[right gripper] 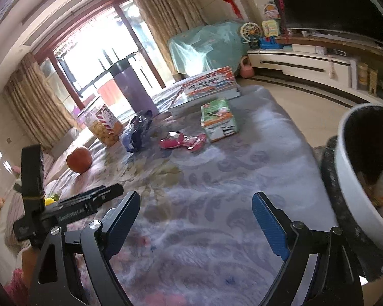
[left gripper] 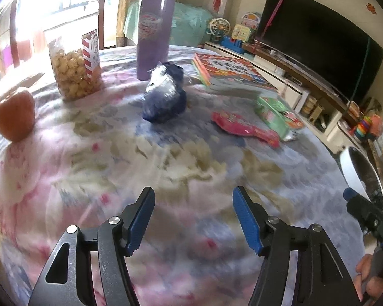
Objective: Collect trash
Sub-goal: 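Move both grippers back to the blue plastic bag and pink candy package, then grasp the blue plastic bag with the left gripper while the right grasps the pink candy package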
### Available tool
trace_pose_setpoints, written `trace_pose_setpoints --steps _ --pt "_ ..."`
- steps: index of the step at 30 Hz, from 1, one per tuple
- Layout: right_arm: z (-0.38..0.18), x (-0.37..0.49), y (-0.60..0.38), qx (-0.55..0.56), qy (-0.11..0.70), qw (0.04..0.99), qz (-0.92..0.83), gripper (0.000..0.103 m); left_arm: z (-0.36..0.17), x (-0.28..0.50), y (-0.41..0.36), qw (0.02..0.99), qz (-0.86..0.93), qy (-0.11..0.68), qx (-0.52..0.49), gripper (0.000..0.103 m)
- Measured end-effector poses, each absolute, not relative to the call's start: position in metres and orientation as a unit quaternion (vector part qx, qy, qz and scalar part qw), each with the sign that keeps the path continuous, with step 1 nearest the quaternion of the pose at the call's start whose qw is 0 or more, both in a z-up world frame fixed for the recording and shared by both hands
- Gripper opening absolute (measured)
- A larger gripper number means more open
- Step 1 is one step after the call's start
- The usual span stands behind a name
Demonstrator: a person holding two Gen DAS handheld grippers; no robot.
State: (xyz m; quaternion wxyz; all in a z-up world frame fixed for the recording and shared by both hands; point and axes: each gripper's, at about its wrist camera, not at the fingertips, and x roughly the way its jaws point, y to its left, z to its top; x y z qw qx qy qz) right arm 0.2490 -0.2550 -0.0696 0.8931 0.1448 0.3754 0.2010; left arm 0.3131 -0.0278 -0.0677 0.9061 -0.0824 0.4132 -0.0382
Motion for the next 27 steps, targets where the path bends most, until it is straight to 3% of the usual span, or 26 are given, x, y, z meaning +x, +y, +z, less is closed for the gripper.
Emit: trace_pose_setpoints --steps 5,9,18,20,21,23,24,27 --pt "-0.071 0.264 -0.236 0.125 0.378 0.889 0.225 0.09 -0.069 0.352 -0.017 0.907 -0.033 0.413 -0.074 0.063" --pt "-0.072 0.28 -0.22 0.1 0.381 0.884 0.251 0.09 -0.07 0.381 -0.013 0.911 -0.02 0.407 -0.059 0.074" --pt "-0.08 0.317 -0.189 0.04 0.398 0.867 0.296 0.09 -0.083 0.44 -0.007 0.915 -0.005 0.403 -0.031 0.075" --pt "-0.081 0.323 -0.183 0.029 0.4 0.864 0.303 0.09 -0.086 0.445 -0.005 0.917 -0.009 0.398 -0.029 0.062" --pt "-0.081 0.325 -0.18 0.023 0.4 0.863 0.307 0.09 -0.088 0.448 -0.005 0.916 -0.017 0.399 -0.032 0.041" --pt "-0.081 0.329 -0.176 0.014 0.399 0.862 0.311 0.09 -0.091 0.449 0.0 0.916 -0.028 0.398 -0.043 0.036" --pt "-0.081 0.331 -0.173 0.01 0.397 0.863 0.313 0.09 -0.09 0.448 0.003 0.916 -0.031 0.397 -0.047 0.029" --pt "-0.079 0.339 -0.168 0.004 0.394 0.864 0.314 0.09 -0.088 0.436 0.011 0.915 -0.034 0.397 -0.057 0.025"
